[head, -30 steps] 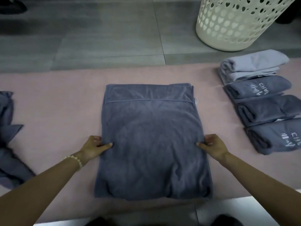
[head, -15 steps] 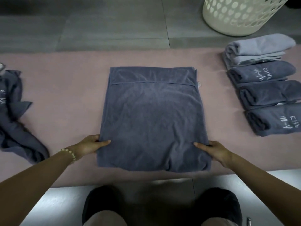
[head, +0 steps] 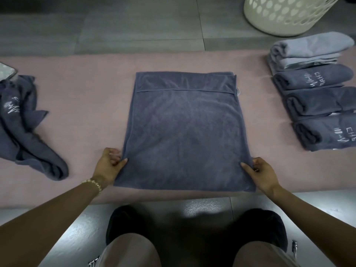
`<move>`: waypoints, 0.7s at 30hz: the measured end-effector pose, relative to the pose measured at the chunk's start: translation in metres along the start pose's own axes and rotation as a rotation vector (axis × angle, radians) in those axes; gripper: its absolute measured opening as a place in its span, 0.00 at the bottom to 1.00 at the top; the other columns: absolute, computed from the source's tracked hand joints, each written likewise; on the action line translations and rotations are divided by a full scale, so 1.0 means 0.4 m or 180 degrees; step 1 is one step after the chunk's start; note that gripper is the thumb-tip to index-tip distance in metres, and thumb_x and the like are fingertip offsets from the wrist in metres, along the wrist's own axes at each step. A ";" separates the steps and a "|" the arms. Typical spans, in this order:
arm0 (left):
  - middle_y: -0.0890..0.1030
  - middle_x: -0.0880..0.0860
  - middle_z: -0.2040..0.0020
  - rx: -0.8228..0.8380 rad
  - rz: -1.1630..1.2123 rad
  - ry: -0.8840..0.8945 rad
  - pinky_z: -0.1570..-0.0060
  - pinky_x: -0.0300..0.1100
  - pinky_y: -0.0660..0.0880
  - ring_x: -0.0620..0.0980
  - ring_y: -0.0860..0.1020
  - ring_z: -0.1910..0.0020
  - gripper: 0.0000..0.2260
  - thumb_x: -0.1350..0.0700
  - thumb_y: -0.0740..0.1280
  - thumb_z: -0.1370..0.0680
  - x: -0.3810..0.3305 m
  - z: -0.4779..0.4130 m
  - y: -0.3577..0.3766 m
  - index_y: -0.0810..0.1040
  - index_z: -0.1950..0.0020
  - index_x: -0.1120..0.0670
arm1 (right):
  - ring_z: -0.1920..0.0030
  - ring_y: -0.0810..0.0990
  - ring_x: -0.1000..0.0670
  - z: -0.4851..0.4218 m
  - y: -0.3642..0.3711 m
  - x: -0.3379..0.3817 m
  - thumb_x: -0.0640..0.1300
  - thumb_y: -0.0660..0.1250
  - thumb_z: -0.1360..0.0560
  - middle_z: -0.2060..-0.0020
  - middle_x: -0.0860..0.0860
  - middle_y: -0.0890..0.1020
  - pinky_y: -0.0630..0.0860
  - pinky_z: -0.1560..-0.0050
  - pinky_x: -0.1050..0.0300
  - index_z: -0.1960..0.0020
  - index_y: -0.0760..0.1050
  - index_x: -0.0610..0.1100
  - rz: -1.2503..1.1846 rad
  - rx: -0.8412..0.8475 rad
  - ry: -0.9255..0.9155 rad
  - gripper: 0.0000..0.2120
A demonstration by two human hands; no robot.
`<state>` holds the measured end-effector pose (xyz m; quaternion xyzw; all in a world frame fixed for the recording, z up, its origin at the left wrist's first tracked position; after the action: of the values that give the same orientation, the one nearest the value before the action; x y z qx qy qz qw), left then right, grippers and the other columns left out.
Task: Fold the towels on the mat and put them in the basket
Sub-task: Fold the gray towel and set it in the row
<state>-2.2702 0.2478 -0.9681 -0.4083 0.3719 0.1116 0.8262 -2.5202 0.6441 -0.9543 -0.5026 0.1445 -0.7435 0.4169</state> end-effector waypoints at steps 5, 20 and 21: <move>0.76 0.54 0.61 -0.0111 -0.0399 0.0352 0.58 0.40 0.72 0.52 0.74 0.64 0.10 0.61 0.71 0.27 -0.041 -0.034 0.013 0.76 0.48 0.58 | 0.55 0.79 0.40 -0.017 0.015 -0.011 0.44 0.71 0.27 0.58 0.43 0.81 0.75 0.50 0.47 0.54 0.75 0.39 0.0003 -0.0108 0.0172 0.09; 0.72 0.55 0.64 -0.0714 0.0496 -0.0831 0.56 0.39 0.67 0.51 0.69 0.57 0.15 0.60 0.66 0.22 -0.071 -0.084 0.041 0.66 0.67 0.52 | 0.66 0.71 0.46 -0.059 0.022 0.022 0.42 0.66 0.24 0.71 0.51 0.72 0.64 0.64 0.55 0.69 0.67 0.45 0.0266 -0.0006 0.0110 0.17; 0.72 0.55 0.64 -0.0768 0.0478 -0.0861 0.55 0.41 0.68 0.51 0.70 0.57 0.15 0.60 0.66 0.22 -0.072 -0.084 0.038 0.66 0.67 0.52 | 0.67 0.71 0.47 -0.060 0.023 0.019 0.42 0.67 0.24 0.71 0.52 0.73 0.64 0.65 0.55 0.69 0.67 0.45 0.0274 -0.0009 0.0106 0.17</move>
<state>-2.3152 0.2354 -0.9700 -0.4567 0.2708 0.2705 0.8030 -2.5379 0.6277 -0.9663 -0.4840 0.1739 -0.7329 0.4453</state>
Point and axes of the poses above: each hand's wrist, its own z-axis away from the middle knuckle, its own y-axis out of the palm, x = y × z, the point moved 4 cm from there along -z, towards the middle knuckle
